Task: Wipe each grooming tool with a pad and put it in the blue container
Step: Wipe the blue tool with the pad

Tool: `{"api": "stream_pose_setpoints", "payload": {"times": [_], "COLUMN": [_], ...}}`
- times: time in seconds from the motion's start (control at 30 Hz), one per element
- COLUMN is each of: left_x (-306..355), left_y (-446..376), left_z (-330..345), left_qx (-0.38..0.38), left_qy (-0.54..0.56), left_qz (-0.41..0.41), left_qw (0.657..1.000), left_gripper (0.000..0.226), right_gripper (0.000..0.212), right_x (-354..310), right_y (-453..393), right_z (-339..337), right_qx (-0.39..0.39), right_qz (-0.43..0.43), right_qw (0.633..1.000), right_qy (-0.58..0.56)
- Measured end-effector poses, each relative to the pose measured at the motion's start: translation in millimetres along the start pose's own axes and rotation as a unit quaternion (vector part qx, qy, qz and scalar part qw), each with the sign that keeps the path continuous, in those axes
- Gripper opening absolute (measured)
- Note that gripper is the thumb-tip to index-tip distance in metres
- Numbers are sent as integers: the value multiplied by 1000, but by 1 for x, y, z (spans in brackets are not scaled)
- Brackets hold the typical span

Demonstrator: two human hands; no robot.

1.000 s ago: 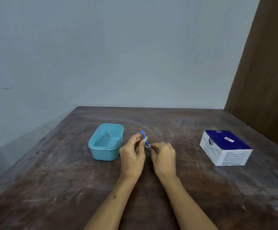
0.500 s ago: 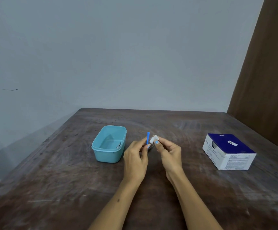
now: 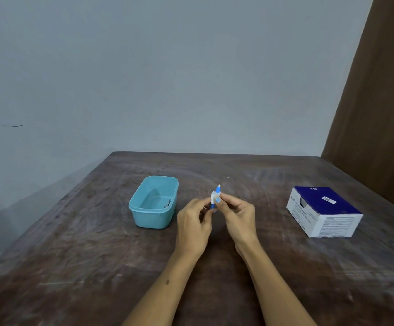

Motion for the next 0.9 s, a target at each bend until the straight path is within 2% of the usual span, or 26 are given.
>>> {"api": "stream_pose_setpoints", "payload": {"times": [0.1, 0.27, 0.43, 0.6, 0.77, 0.9], "left_x": [1, -4, -3, -4, -3, -5], "left_y": [0, 0, 1, 0, -1, 0], "left_z": [5, 3, 8, 2, 7, 5], "left_qx": [-21, -19, -37, -8, -23, -19], "left_qy": [2, 18, 12, 5, -9, -18], "left_qz": [3, -18, -11, -6, -6, -5], "left_qw": [1000, 999, 999, 1000, 1000, 1000], "left_gripper": [35, 30, 32, 31, 37, 37], "right_gripper": [18, 15, 16, 9, 7, 9], "right_x": [0, -6, -10, -5, -11, -11], "right_y": [0, 2, 4, 3, 6, 6], "right_z": [-6, -7, -22, -12, -24, -20], "right_qx": [22, 40, 113, 76, 137, 123], "right_qz": [1, -18, -36, -28, -48, -42], "right_qw": [1000, 999, 993, 996, 989, 991], "right_qy": [0, 4, -5, 21, 24, 29]}}
Point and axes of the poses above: each hand's wrist, its own y-axis away from the middle knuckle, its own z-axis out of the palm, x = y × z, the point moved 10 cm from there along -y, towards the middle knuckle, and after that the axes turned 5 degrees about -x, right-handed, at the moved point
